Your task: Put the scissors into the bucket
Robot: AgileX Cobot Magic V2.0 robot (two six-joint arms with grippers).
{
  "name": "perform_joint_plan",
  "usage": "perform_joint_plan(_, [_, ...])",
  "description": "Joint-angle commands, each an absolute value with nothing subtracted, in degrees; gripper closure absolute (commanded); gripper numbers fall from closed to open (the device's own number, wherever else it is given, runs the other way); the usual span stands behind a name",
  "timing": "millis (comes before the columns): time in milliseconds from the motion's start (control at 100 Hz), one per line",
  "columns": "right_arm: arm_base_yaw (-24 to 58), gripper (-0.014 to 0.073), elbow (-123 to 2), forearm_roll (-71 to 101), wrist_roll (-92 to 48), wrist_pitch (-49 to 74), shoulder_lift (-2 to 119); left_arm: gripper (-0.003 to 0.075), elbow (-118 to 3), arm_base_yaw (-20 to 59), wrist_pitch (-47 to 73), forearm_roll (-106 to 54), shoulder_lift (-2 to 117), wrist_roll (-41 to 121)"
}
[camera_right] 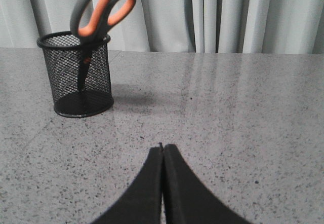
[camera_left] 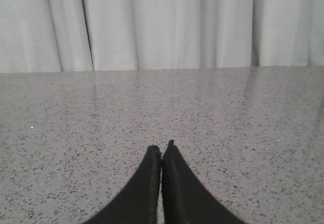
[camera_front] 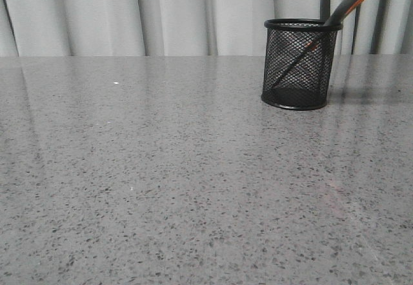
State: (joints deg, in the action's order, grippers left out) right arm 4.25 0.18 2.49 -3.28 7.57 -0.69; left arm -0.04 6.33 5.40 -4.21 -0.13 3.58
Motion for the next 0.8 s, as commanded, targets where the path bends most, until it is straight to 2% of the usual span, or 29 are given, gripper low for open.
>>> perform_joint_plan(0, [4.0,0.0659,1.8,1.4,-1.8,-1.6,-1.9,0.0741,1.5,6.2,0.9,-4.8,-1.7,3.1])
perform_joint_plan(180, [3.9,0.0659,1.5,0.6,-1.7,1.8,-1.9,0.0741,1.5,6.2,0.9,-4.8,-1.7,3.1])
perform_joint_plan(790, [3.9,0.0659,1.5,1.6,-1.7,1.4,-1.9,0.0741,1.5,6.2,0.9,-4.8,-1.7,3.1])
